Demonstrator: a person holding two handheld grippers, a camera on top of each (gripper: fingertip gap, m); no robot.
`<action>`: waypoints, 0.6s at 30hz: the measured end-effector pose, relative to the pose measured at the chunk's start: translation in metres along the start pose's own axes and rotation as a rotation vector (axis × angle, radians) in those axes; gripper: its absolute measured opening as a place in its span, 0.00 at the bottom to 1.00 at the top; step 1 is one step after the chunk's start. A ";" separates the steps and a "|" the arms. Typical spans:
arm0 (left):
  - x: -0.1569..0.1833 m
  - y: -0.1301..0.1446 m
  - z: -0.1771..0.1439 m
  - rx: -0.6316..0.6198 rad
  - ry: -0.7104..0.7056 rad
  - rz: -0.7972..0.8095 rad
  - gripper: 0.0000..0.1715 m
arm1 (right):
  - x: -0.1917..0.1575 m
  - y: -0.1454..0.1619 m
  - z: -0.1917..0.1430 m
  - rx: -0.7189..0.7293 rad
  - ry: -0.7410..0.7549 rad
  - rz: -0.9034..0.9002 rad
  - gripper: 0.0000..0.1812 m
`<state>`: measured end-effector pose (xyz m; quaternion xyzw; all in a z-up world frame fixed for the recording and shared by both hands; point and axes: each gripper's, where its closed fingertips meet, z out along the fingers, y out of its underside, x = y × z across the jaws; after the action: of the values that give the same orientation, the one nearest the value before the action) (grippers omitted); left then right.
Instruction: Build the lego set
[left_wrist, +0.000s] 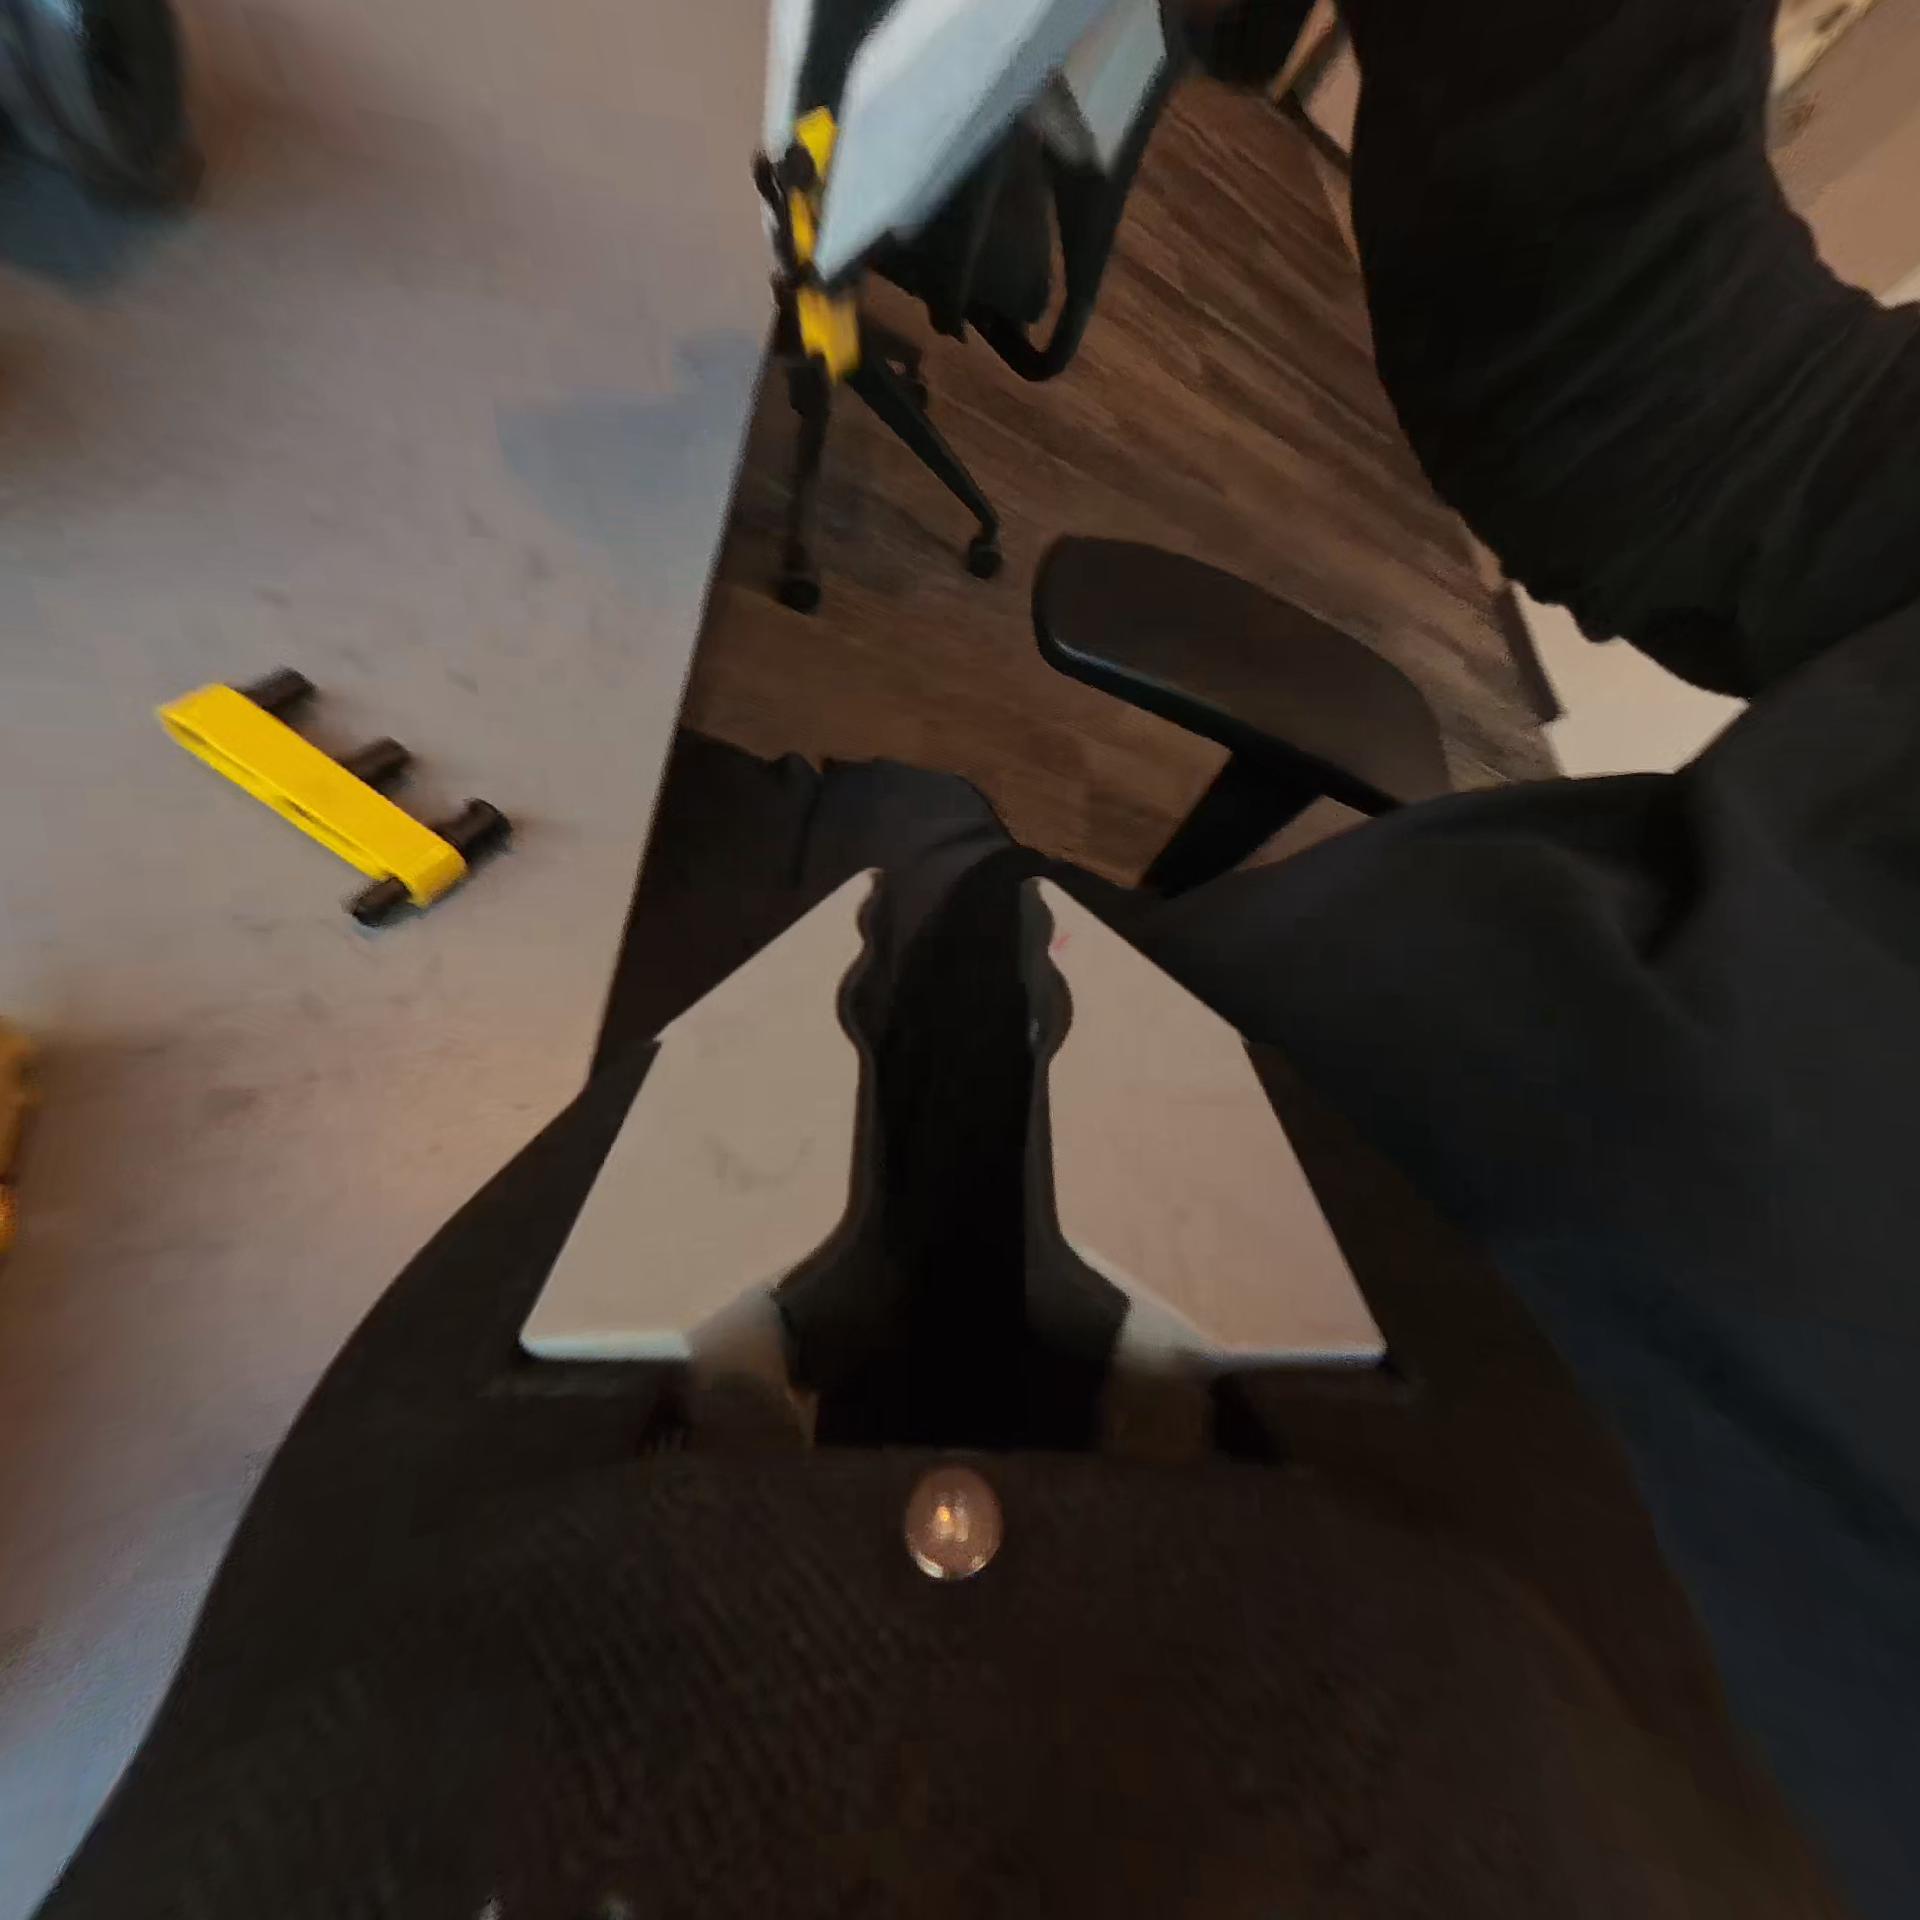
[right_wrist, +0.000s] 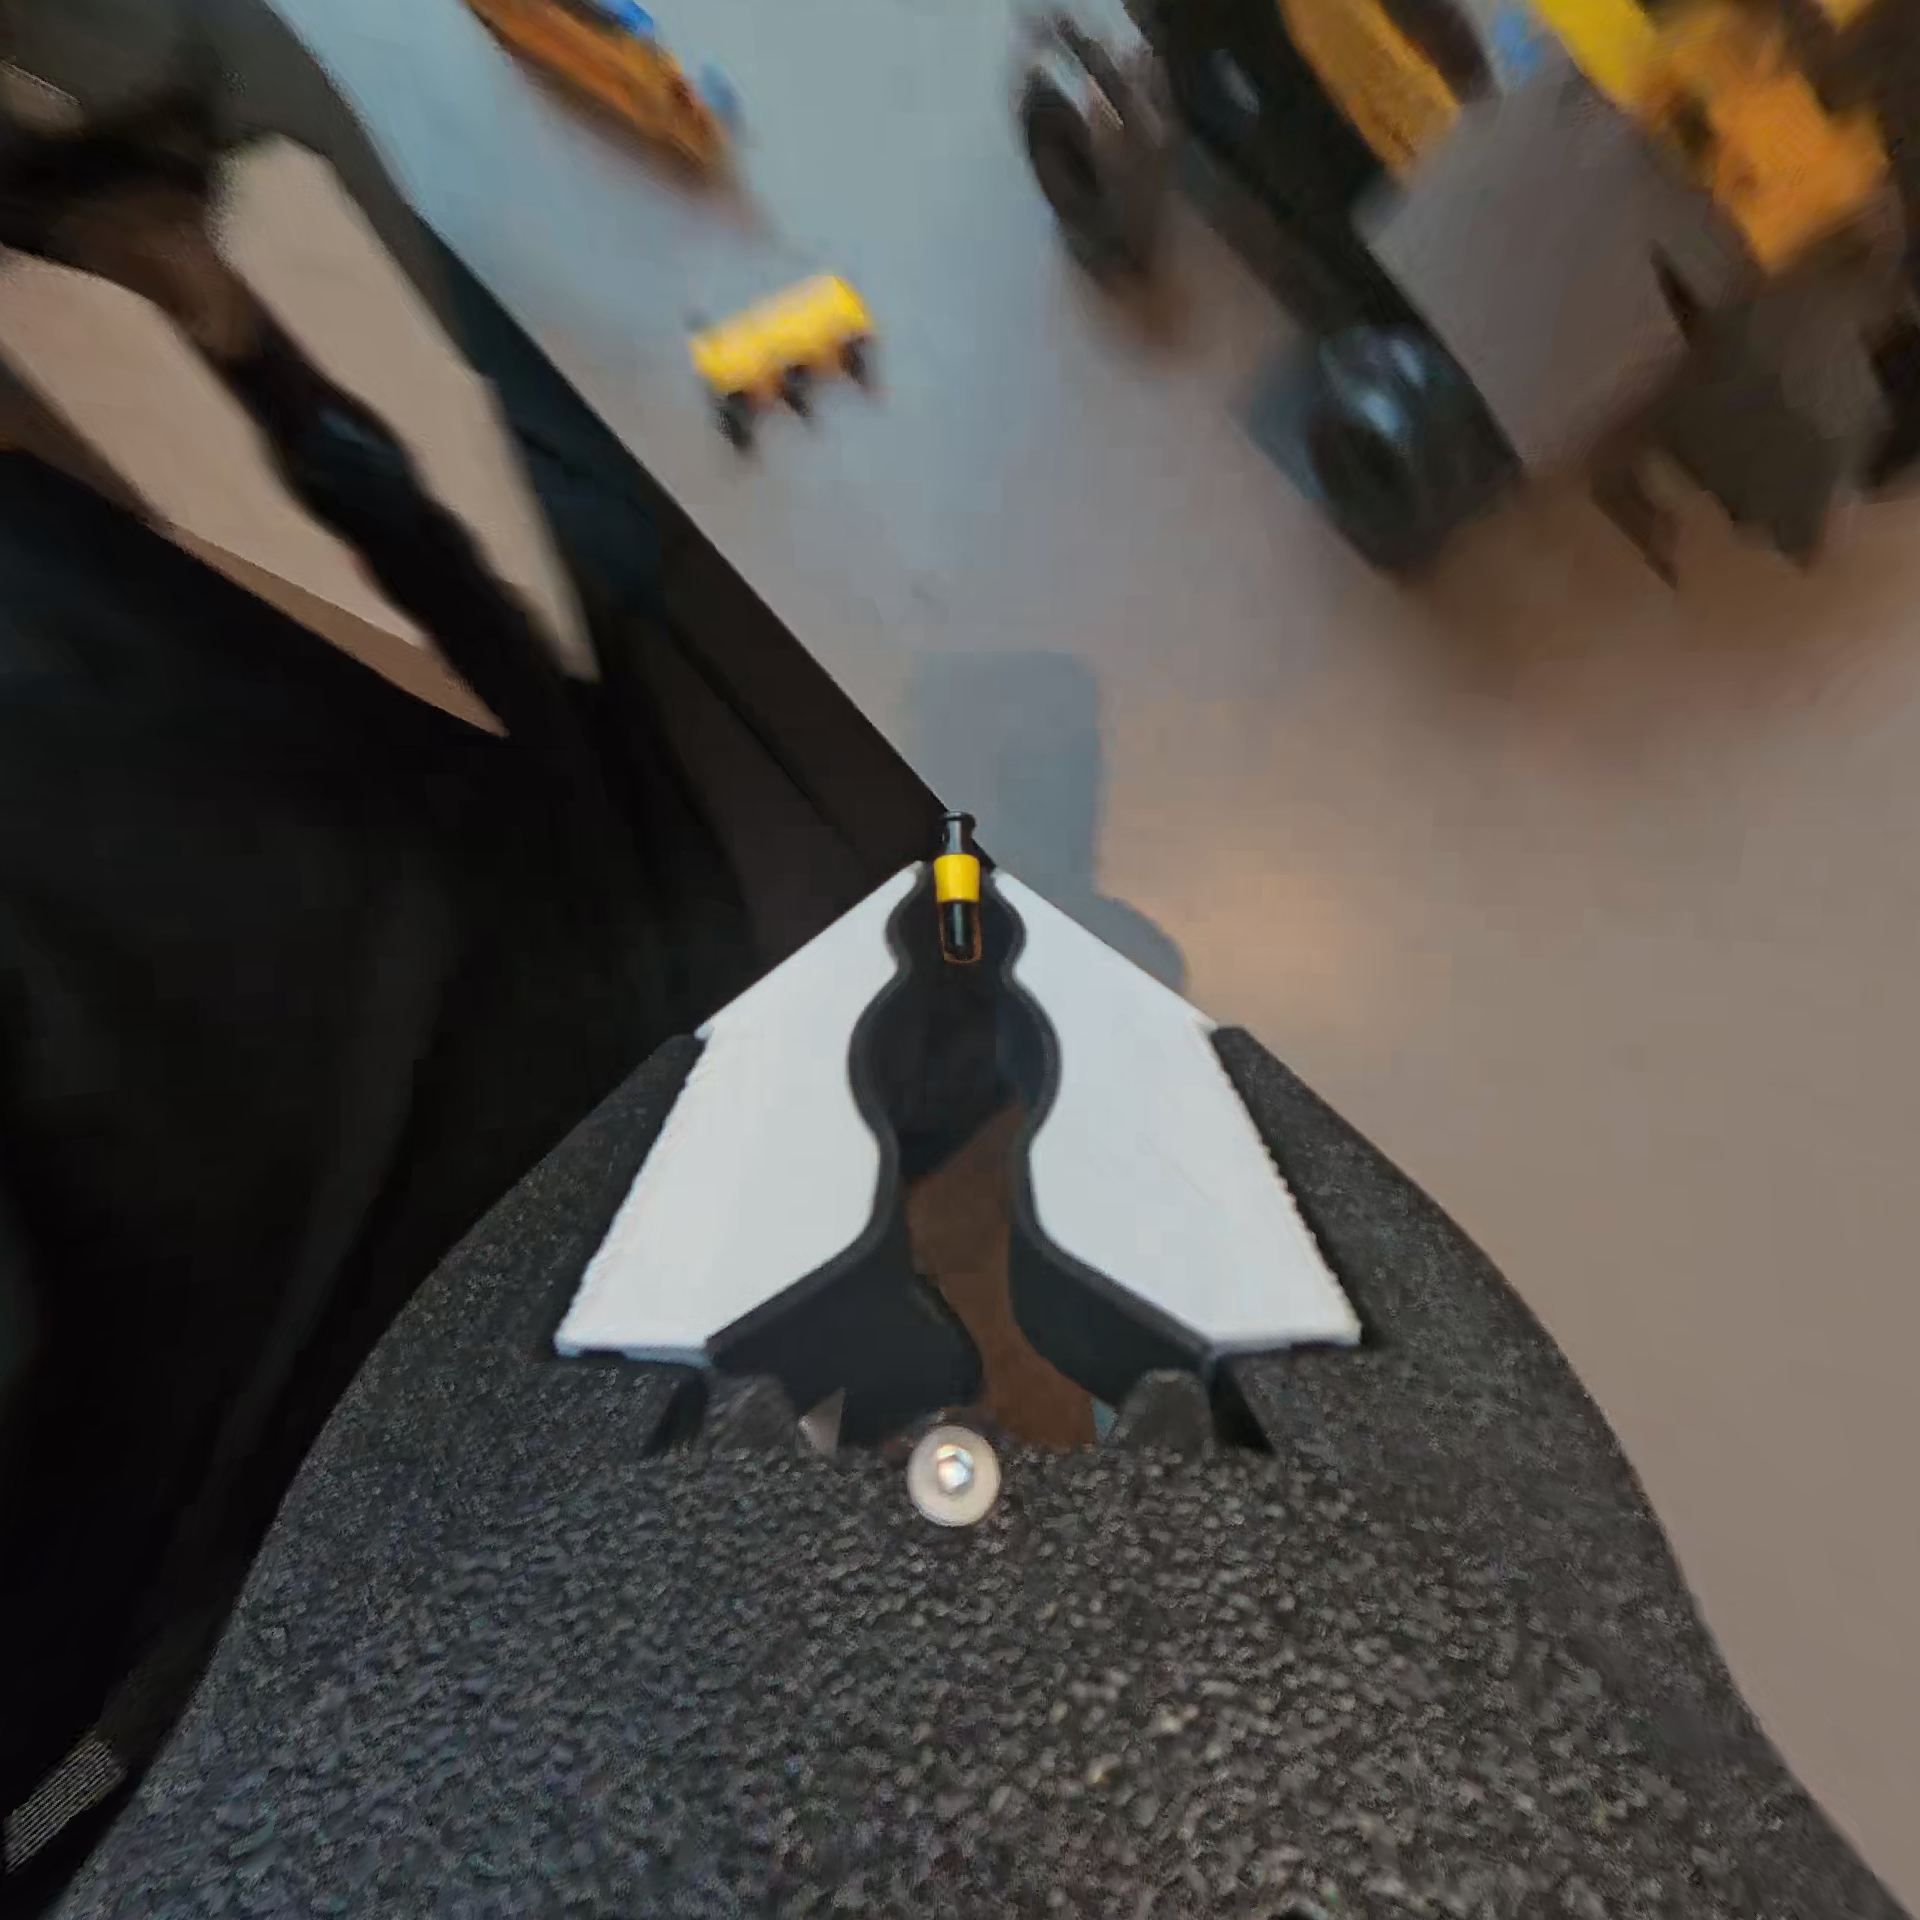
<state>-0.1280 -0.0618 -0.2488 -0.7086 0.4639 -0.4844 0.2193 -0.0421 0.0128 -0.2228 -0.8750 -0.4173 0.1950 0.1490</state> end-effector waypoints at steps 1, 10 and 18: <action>-0.004 -0.008 -0.004 0.032 -0.045 0.025 0.16 | -0.017 -0.017 0.003 0.058 -0.073 -0.028 0.04; -0.006 -0.053 -0.052 0.305 -0.087 0.092 0.03 | -0.113 -0.106 0.017 0.387 -0.490 -0.180 0.04; -0.004 -0.063 -0.077 0.482 -0.020 0.024 0.03 | -0.125 -0.132 0.011 0.633 -0.672 -0.121 0.04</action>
<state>-0.1689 -0.0177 -0.1701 -0.6349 0.3410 -0.5714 0.3926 -0.2073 -0.0044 -0.1494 -0.6490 -0.4126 0.5764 0.2762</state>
